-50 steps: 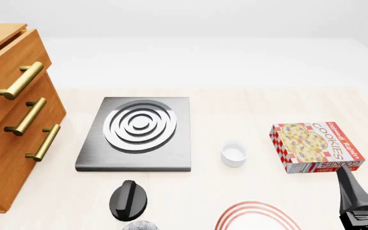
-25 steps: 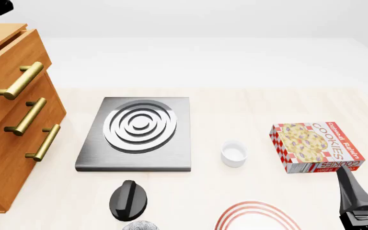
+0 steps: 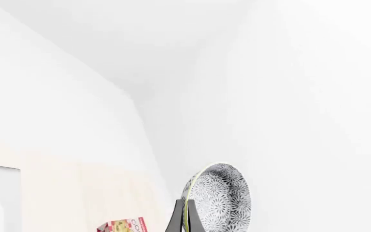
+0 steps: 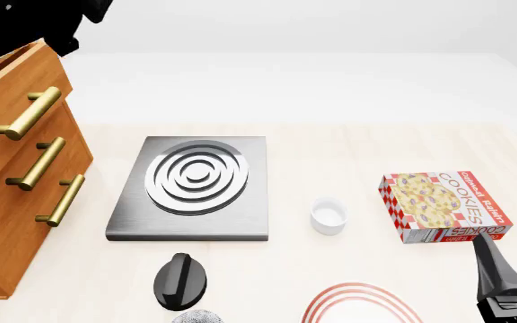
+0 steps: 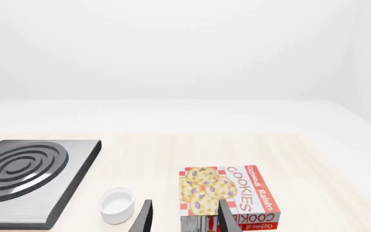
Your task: Pick the akita bowl on the wooden cabinet and place it on the plate.
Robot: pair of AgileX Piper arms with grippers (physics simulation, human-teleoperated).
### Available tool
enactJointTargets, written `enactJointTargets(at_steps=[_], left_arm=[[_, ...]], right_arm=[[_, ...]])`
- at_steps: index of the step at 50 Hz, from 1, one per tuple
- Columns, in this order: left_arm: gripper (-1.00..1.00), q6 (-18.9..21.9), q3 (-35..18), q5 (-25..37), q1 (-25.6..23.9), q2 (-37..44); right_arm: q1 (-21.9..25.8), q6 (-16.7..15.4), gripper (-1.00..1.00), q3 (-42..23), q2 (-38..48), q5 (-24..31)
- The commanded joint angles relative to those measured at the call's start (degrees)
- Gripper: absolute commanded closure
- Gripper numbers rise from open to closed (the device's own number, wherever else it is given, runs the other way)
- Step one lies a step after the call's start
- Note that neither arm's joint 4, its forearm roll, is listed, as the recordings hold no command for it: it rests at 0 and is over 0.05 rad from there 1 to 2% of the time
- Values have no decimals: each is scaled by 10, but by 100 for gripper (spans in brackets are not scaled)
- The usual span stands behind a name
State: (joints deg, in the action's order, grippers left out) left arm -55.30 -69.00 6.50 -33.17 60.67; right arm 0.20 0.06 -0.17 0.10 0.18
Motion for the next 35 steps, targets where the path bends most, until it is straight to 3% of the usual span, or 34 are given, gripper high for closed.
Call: enactJointTargets(at_steps=[1, 35], left_arm=[[100, -2, 3, -11, -31, 7], [100, 11, 25, -20, -120, 59]], right_arm=[[0, 0, -100, 0, 0, 0], [0, 0, -100, 0, 0, 0]])
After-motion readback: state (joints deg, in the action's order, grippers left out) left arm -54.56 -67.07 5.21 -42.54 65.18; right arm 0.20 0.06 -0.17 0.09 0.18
